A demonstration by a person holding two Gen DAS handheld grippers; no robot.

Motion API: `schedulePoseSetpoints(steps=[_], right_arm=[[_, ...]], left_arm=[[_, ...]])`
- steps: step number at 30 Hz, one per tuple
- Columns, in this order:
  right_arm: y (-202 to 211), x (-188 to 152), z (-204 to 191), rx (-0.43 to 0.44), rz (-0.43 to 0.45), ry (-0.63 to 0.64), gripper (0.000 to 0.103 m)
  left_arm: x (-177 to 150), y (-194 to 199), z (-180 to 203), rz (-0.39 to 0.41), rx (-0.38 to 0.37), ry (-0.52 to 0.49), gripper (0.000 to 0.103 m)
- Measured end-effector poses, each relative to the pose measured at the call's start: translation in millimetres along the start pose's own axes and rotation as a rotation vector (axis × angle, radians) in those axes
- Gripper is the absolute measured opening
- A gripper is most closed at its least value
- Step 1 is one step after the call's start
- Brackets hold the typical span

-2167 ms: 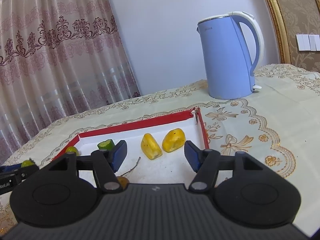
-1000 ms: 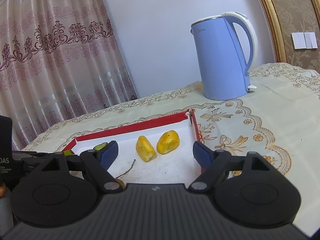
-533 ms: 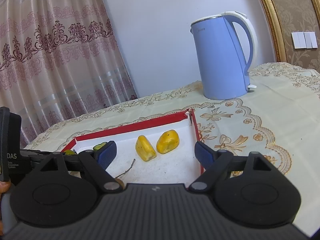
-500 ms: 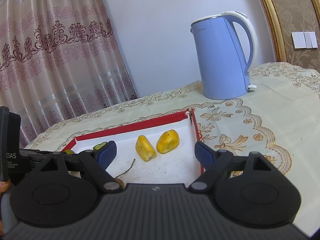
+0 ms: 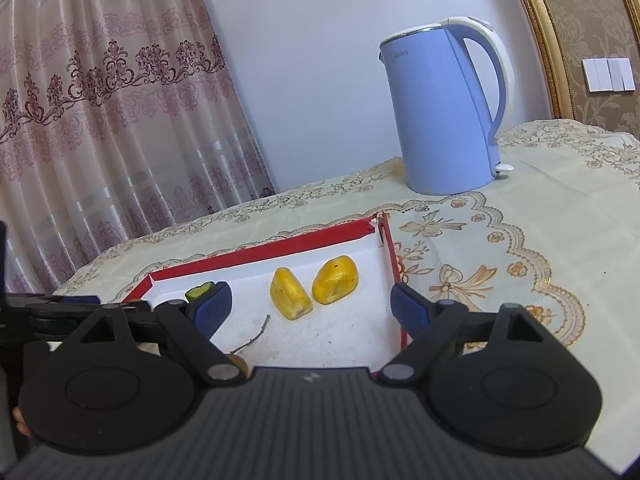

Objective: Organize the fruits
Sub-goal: 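Move the left gripper to the dark wooden cylinder piece and grasp it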

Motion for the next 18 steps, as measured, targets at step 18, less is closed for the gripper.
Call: schedulePoseSetpoints(steps=[18], right_arm=[[0,0,4,-0.01,0.008,-0.014,0.092]], left_arm=[[-45,87,-26,-0.054,-0.081,0.201,0.07]])
Point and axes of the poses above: each gripper's, at about its wrist camera, not at the fingertips, and y roughly against the way its jaws point, z to its right, x to its top, the point moved 4 cm from there along -y, roughly the way its jaws point, and after that the axes turned 14 degrees about z, right-handed, at the moved point
